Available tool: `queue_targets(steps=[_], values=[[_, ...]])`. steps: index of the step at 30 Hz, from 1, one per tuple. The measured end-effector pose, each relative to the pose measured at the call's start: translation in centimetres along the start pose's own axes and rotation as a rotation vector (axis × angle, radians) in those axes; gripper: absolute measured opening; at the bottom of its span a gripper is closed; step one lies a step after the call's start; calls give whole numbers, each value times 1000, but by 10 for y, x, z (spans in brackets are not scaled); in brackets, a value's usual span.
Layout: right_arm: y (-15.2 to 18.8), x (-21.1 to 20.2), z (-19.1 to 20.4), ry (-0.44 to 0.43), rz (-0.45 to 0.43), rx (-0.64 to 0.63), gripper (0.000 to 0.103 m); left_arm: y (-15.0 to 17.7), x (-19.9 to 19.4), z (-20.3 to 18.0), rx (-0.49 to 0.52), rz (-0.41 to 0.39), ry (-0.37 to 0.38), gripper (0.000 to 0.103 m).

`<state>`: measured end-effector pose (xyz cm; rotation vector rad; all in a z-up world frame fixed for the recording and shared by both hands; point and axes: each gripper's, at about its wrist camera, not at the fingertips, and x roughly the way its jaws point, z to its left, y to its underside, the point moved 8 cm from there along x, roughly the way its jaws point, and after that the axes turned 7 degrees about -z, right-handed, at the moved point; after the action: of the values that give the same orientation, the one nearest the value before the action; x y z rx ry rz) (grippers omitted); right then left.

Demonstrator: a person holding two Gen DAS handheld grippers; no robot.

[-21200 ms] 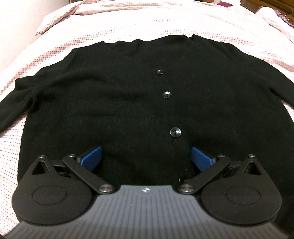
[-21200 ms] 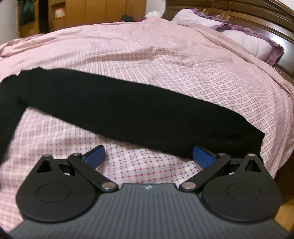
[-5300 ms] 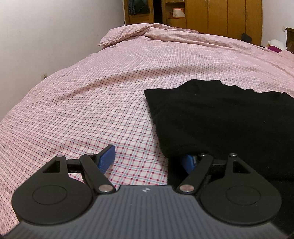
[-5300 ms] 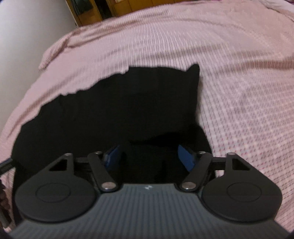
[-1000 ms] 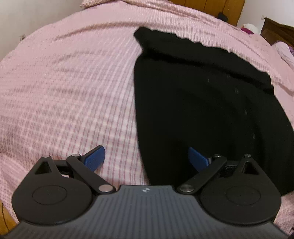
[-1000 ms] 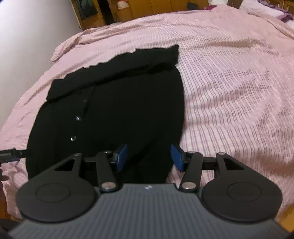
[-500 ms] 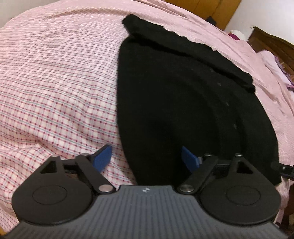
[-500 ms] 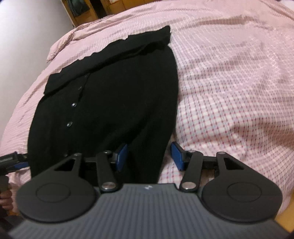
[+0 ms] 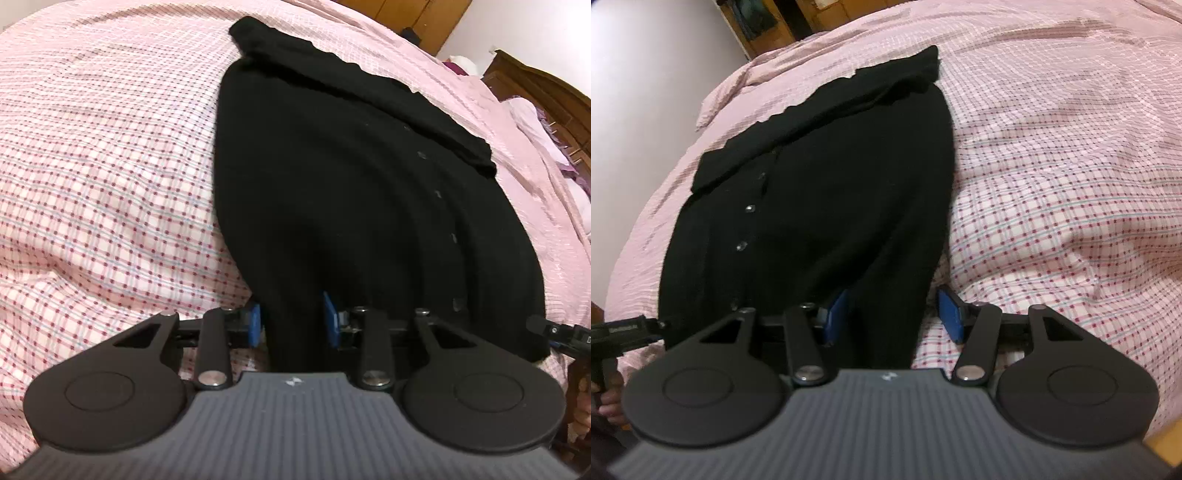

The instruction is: Fold small clothes

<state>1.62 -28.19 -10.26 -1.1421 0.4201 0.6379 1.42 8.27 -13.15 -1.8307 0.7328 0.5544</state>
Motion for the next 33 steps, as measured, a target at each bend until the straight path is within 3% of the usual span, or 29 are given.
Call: queue_targets(steps=[6,12,14,16,23,27,30,31,33], values=[[1,2,0,-9,5,-7,55,6,7,-6,26,53,-1,40],[2,3,3,-10,24,-26,55,7,15,-3,-16,64,23,37],[3,3,3,-11,24,-27,50,7,11,-1,-21,58,23,24],[4,3,2,-27,38,-3,33,8,5,1,-24,55,35,21],[9,9,-1,-77,61,28,32,16,14,0,-42,116,78,23],[10,13,-1,-97,60,17,31,25,21,2,-121,164,183,25],[8,13,0,-115,54,9,31,25,17,1,-118,160,199,19],[7,12,0,-122,48,13,23,24,14,-1,-109,150,205,10],[3,8,-1,-133,29,35,12,15,4,-8,-92,105,232,9]])
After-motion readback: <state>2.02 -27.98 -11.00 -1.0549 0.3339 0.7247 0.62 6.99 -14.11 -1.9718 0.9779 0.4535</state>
